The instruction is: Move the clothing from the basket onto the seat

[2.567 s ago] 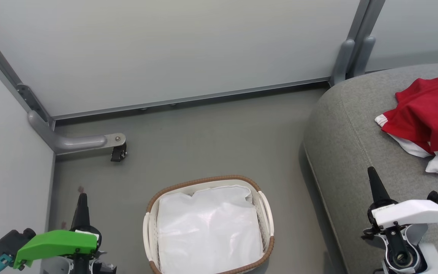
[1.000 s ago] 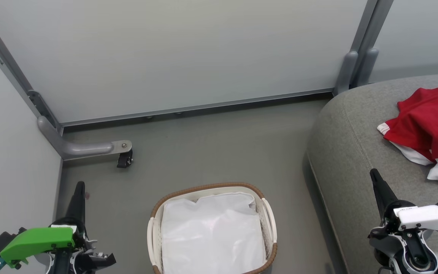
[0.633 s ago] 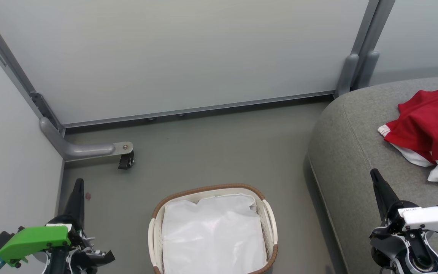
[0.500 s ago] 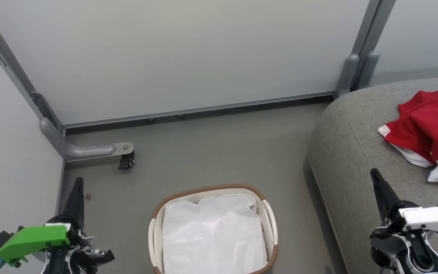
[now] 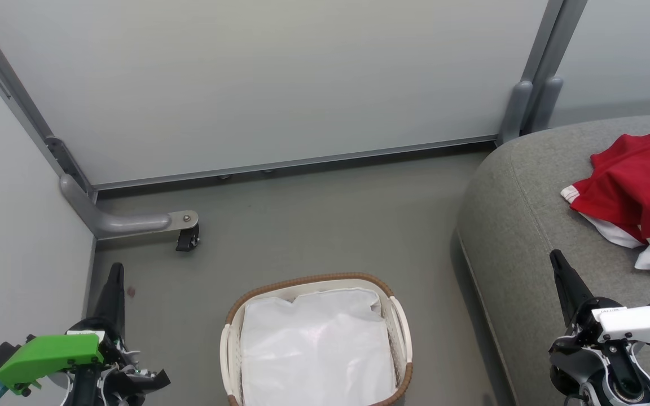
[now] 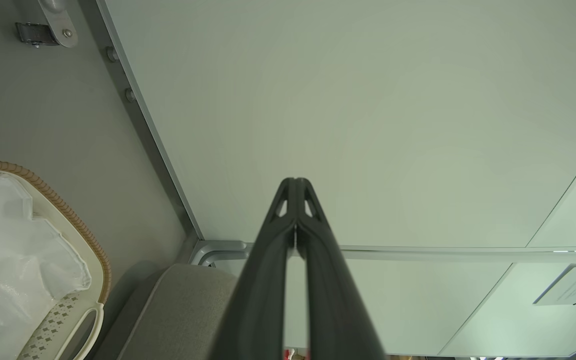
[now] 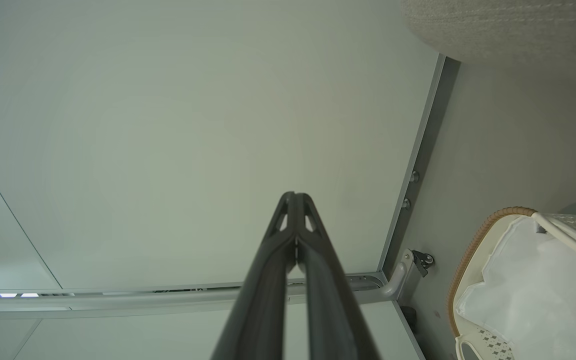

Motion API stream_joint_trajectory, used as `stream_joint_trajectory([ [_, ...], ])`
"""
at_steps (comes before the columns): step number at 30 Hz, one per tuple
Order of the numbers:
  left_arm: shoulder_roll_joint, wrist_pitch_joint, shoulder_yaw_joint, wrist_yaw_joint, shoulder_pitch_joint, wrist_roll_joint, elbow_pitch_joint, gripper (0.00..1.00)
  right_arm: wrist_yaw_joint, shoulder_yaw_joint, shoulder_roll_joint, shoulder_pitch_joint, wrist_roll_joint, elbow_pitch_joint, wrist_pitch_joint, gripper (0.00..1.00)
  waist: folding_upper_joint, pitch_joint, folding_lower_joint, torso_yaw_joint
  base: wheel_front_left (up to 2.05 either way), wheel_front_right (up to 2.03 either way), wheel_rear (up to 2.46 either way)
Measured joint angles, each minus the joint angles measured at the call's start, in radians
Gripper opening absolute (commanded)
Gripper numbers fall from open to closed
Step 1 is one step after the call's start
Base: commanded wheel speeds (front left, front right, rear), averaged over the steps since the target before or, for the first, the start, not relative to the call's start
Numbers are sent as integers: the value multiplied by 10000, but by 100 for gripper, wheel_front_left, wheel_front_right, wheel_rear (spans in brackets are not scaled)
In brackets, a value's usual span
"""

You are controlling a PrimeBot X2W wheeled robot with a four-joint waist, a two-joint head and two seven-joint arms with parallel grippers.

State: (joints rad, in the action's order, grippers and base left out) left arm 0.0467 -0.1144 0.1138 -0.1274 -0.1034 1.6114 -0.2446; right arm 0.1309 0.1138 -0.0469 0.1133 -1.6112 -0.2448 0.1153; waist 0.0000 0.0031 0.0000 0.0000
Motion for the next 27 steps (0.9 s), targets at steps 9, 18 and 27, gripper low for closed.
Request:
stream_joint_trajectory([
  [9,0,0,0,0,0,0,2,0,0,0,0,0,0,0,0,0,0,0,0,0,0,0,0],
  [18,0,0,0,0,0,0,2,0,0,0,0,-1,0,0,0,0,0,0,1,0,0,0,0],
  [27,0,0,0,-2,-1,0,6,0,0,0,-2,-1,0,0,0,0,0,0,0,0,0,0,0],
])
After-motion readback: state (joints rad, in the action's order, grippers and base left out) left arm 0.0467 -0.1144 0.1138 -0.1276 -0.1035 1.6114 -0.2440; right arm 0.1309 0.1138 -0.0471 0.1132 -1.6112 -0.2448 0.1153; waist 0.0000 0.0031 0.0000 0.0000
